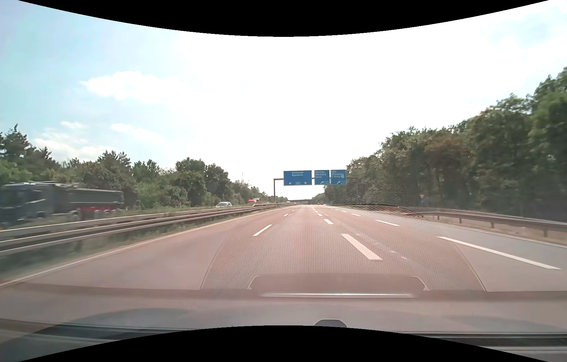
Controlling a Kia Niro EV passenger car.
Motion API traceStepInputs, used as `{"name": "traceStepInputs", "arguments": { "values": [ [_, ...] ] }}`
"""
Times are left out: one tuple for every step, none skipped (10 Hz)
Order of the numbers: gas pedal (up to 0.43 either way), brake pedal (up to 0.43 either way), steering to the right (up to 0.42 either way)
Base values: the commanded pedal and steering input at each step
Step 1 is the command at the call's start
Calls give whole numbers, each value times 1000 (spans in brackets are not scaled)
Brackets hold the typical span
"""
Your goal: Follow the waypoints while adhering to traffic rules and regulations
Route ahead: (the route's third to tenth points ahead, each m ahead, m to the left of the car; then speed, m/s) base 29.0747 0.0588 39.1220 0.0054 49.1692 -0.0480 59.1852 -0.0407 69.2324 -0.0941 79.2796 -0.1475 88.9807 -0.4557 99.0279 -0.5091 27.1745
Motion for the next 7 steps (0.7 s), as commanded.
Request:
{"name": "traceStepInputs", "arguments": {
  "values": [
    [228, 0, -3],
    [228, 0, -3],
    [228, 0, -3],
    [228, 0, -3],
    [228, 0, -3],
    [228, 0, -3],
    [228, 0, -2]
  ]
}}
